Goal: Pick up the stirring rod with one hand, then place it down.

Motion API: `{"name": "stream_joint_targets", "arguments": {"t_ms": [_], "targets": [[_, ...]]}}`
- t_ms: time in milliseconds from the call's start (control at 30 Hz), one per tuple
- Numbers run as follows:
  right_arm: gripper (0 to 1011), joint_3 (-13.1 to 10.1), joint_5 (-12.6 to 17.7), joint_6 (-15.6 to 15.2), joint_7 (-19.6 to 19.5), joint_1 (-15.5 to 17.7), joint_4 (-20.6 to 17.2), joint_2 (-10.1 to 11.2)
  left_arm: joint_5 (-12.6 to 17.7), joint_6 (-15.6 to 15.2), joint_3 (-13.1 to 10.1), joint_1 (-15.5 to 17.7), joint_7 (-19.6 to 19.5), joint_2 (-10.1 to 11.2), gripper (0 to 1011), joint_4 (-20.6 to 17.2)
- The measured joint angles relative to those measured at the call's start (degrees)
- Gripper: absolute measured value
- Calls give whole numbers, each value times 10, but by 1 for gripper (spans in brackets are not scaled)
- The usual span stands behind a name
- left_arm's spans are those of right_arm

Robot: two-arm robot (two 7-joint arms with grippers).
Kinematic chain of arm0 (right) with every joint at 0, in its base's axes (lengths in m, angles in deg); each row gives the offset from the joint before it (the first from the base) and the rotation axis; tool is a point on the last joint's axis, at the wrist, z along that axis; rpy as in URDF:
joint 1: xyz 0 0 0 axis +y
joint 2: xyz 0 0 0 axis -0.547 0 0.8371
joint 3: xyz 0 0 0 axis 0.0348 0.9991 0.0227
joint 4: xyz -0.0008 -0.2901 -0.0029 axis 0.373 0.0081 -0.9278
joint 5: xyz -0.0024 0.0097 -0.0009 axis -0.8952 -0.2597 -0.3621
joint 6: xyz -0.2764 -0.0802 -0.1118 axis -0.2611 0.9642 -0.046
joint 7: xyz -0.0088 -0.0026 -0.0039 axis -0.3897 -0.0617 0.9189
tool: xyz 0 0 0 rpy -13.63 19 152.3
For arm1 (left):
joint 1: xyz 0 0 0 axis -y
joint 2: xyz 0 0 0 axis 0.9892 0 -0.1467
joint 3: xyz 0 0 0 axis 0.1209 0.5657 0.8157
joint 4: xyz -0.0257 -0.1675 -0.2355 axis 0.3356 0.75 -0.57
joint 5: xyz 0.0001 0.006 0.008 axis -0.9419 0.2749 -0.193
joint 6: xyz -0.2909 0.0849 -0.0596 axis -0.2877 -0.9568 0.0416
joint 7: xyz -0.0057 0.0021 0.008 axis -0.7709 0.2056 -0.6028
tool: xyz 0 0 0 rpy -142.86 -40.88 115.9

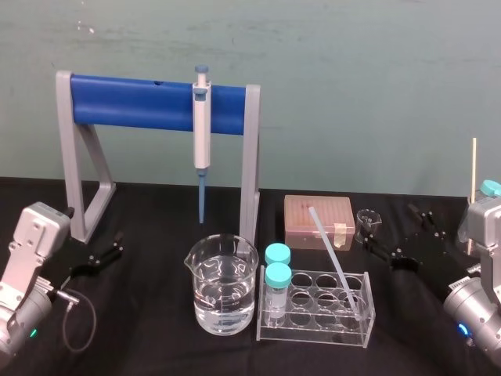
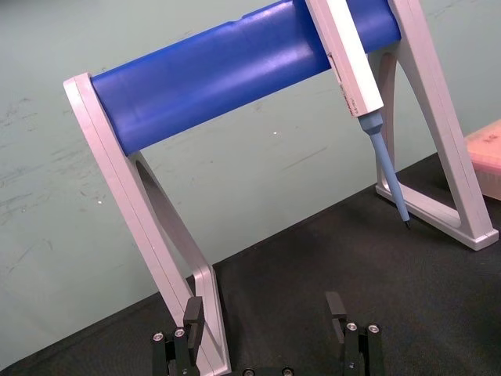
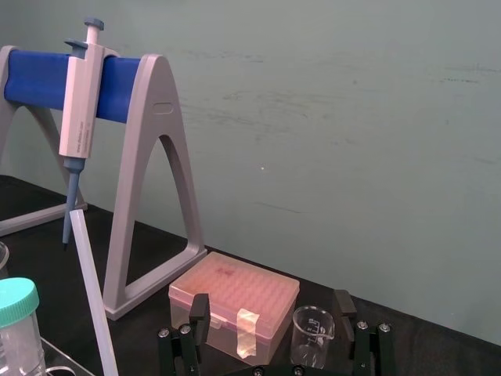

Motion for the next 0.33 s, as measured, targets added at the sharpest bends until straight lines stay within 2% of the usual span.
{"name": "stream_joint_targets", "arguments": {"t_ms": [333], "targets": [[1003, 0, 0, 0, 0, 0, 0, 0, 0, 0, 0, 0, 0, 0, 1000, 0]]}}
